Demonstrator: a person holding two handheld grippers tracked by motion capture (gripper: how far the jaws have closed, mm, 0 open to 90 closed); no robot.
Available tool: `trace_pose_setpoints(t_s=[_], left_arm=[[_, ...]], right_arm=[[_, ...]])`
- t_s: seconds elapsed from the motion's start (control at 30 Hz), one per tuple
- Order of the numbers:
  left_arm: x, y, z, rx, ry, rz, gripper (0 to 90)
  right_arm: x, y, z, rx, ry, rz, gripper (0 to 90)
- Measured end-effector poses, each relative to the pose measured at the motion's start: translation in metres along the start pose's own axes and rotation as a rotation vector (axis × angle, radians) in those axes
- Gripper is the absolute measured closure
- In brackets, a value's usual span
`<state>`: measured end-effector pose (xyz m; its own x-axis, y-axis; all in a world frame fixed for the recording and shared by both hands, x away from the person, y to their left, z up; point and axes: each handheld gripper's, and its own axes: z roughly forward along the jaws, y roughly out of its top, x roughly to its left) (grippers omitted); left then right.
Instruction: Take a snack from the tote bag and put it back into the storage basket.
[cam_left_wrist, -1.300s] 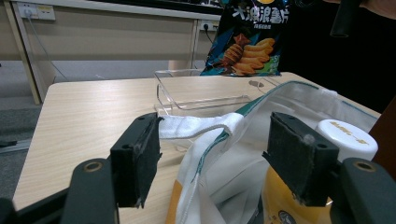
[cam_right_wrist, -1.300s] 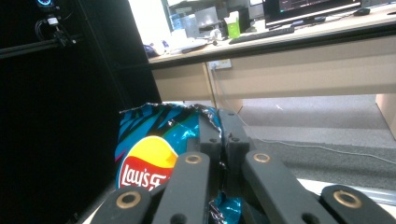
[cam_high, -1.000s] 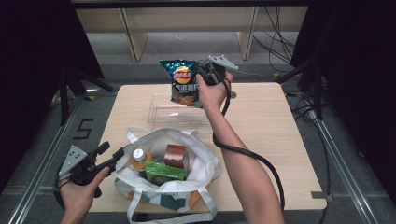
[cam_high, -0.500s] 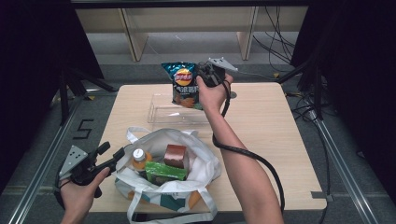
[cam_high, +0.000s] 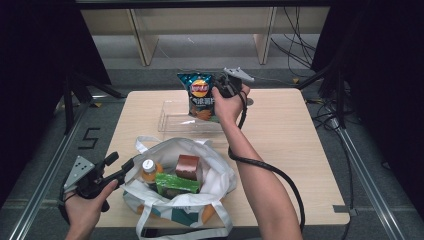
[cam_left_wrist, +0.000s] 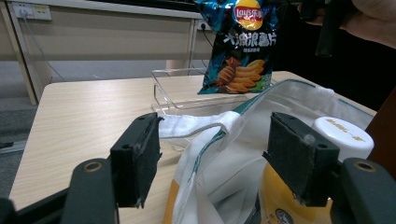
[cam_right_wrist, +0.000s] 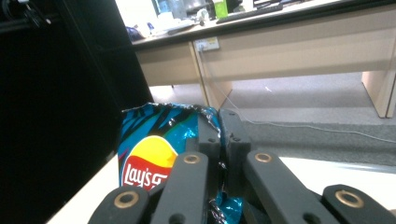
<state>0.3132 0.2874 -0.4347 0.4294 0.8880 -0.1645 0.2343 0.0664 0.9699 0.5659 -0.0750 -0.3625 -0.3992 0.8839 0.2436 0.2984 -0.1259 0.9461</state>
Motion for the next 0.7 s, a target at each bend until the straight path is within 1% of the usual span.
trace_pose_setpoints(t_s=[0.03,0.07,0.1,0.17,0.2,0.27,0.3,0.37,0.4,0.53,0.57,0.6,0.63,0.67,0.7], left_arm=[[0.0,0.0,0.0,-0.002,-0.001,-0.001,33.8],[0.0,0.0,0.0,-0.002,-0.001,-0.001,33.8],[0.0,0.0,0.0,-0.002,-0.003,-0.001,33.8],[0.0,0.0,0.0,0.0,-0.003,0.002,33.8],[0.0,0.0,0.0,0.0,-0.006,0.004,33.8],[0.0,0.0,0.0,0.001,-0.005,0.004,33.8],[0.0,0.0,0.0,0.0,-0.006,0.004,33.8],[0.0,-0.001,0.001,0.001,-0.007,0.004,33.8],[0.0,0.0,0.0,0.012,0.0,0.007,33.8],[0.0,0.0,0.0,0.013,-0.001,0.008,33.8],[0.0,-0.001,0.001,0.006,-0.008,0.006,33.8],[0.0,-0.001,0.001,0.006,-0.008,0.006,33.8],[0.0,0.0,0.0,0.017,-0.001,0.008,33.8],[0.0,0.0,0.0,0.017,-0.001,0.008,33.8],[-0.001,0.0,0.0,0.016,0.0,0.007,33.8]], right_arm=[[-0.001,-0.001,0.001,0.011,-0.003,-0.001,88.5],[-0.001,-0.001,0.001,0.011,-0.003,-0.001,88.5],[-0.005,-0.004,0.002,0.018,-0.006,-0.003,88.2],[-0.007,-0.006,0.003,0.029,-0.019,0.018,88.0],[-0.009,-0.007,0.003,0.035,-0.021,0.014,87.9],[-0.01,-0.008,0.003,0.029,-0.025,0.015,87.9],[-0.013,-0.008,0.003,0.03,-0.025,0.003,87.8],[-0.014,-0.008,0.003,0.036,-0.03,-0.007,87.3],[-0.015,-0.008,0.004,0.033,-0.029,-0.016,86.6],[-0.013,-0.007,0.003,0.042,-0.027,-0.023,85.1],[-0.013,-0.007,0.004,0.048,-0.02,-0.038,83.2],[-0.013,-0.007,0.004,0.048,-0.02,-0.038,83.2],[-0.012,-0.007,0.005,0.051,-0.013,-0.041,85.2],[-0.012,-0.006,0.005,0.057,-0.016,-0.055,87.5],[-0.012,-0.006,0.005,0.057,-0.016,-0.055,87.5]])
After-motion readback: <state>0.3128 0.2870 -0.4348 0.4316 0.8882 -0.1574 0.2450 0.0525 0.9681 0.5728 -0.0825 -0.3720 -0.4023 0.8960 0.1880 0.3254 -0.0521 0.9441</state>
